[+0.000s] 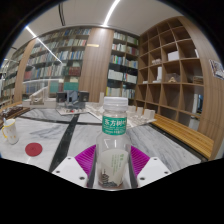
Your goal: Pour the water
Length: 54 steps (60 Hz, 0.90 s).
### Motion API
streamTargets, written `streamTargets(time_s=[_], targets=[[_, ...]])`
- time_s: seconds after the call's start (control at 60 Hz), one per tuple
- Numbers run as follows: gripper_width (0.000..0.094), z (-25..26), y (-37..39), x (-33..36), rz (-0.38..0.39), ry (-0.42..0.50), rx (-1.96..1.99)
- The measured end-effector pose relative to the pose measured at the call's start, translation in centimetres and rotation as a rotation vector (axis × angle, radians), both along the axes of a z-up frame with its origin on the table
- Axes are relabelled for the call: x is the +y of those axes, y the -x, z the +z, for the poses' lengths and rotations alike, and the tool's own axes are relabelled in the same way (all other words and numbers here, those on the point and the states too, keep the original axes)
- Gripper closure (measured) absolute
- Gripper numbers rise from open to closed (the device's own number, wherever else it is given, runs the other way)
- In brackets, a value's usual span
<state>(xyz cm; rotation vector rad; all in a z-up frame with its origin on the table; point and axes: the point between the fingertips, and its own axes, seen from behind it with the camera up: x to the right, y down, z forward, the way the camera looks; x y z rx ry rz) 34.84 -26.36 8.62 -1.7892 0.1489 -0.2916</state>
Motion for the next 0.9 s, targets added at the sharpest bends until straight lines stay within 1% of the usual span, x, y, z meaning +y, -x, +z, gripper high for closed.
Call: streamTargets(time_s=[0.15, 0.217, 0.283, 0.367, 0.417, 0.5, 0.533, 0.633, 0.7, 0.8, 0.817, 0.85, 0.9], targets=[[0.0538, 0.2, -0.3, -0.1, -0.018, -0.009, -0.005], [0.0539, 0.9, -0.4, 0.0, -0.03, -0.011, -0.028], [0.0539, 2.4, -0.6, -0.1, -0.057, -0.02, -0.072], [0.0541, 6.1, -1.0, 0.1, -0.095, -0.039, -0.168], [0.0539, 9.0, -0.9, 0.5, -0.13, -0.051, -0.265], [0.0541, 14.5, 0.5, 1.6, -0.157, -0.078, -0.449], [0.054, 16.8, 1.6, 2.4, -0.155, -0.088, -0.543], [0.0543, 22.7, 7.2, 4.8, -0.119, -0.132, -0.889], [0.0542, 25.0, 12.2, 6.5, -0.066, -0.162, -1.111], [0.0541, 25.8, 20.6, 8.5, 0.046, -0.21, -1.415], [0.0541, 25.0, 21.8, 9.5, 0.071, -0.23, -1.462], [0.054, 25.3, 24.8, 9.5, 0.109, -0.237, -1.559], [0.0542, 24.3, 28.5, 9.9, 0.16, -0.259, -1.692]])
